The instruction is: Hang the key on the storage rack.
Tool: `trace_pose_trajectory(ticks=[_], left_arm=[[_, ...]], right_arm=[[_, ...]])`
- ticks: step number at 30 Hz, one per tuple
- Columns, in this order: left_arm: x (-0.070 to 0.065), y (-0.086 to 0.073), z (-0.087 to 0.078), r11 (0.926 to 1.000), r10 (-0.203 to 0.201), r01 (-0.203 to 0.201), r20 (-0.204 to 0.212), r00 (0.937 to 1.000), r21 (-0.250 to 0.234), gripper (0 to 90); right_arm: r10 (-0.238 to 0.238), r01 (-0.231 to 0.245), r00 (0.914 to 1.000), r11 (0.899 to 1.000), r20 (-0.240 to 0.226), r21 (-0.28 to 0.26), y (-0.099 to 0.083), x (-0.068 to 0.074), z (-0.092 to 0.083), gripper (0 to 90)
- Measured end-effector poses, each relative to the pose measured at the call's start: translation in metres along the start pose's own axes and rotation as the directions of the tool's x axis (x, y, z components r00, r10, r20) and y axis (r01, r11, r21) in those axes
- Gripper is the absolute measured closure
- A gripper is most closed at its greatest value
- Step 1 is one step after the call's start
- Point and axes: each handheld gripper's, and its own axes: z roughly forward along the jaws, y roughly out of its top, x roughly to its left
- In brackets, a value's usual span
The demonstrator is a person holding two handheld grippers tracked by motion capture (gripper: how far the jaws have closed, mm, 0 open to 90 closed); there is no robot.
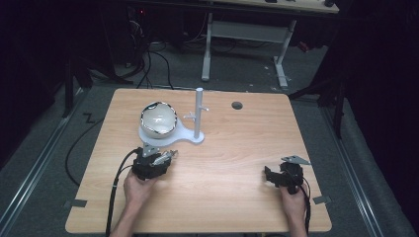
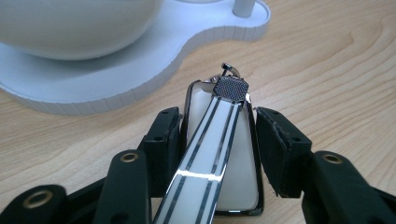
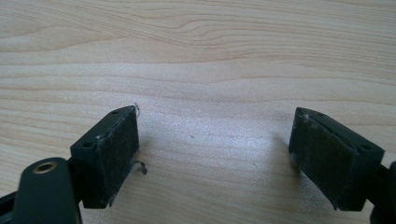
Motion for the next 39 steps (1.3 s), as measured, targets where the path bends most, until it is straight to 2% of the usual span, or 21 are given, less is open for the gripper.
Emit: trace_pose_trajectory(ticks=[5,12,19,21,28,35,39], left_arm=[[0.002,0.002,-0.010,0.9987,-0.033,0.034,0.019,0.9993,-0.039,51.9],[0.003,0.004,-0.018,0.9969,-0.046,0.047,0.028,0.9986,-0.062,52.0],[-0.002,0.014,-0.023,0.9968,-0.014,0.017,0.033,0.9994,-0.078,52.0],[-0.003,0.017,-0.025,0.9958,-0.026,0.030,0.047,0.9986,-0.087,52.0],[-0.007,0.026,-0.027,0.9952,-0.016,0.022,0.064,0.9978,-0.095,51.9],[-0.007,0.034,-0.030,0.9929,-0.025,0.035,0.088,0.9958,-0.113,51.9],[-0.008,0.040,-0.031,0.9932,-0.012,0.023,0.093,0.9956,-0.114,51.9]], right_arm=[[0.000,0.000,1.0000,1.000,0.000,0.000,0.000,0.000,0.000,16.2],[0.000,0.000,1.0000,1.000,0.000,0.000,0.000,0.000,0.000,16.2],[0.000,0.000,1.0000,1.000,0.000,0.000,0.000,0.000,0.000,16.2],[0.000,0.000,1.0000,1.000,0.000,0.000,0.000,0.000,0.000,16.2],[0.001,-0.001,1.0000,1.000,0.000,0.000,0.000,0.000,0.000,16.2],[-0.001,0.001,1.0000,1.000,0.000,0.000,0.000,0.000,0.000,16.2],[-0.001,0.001,1.0000,1.000,0.000,0.000,0.000,0.000,0.000,16.2]])
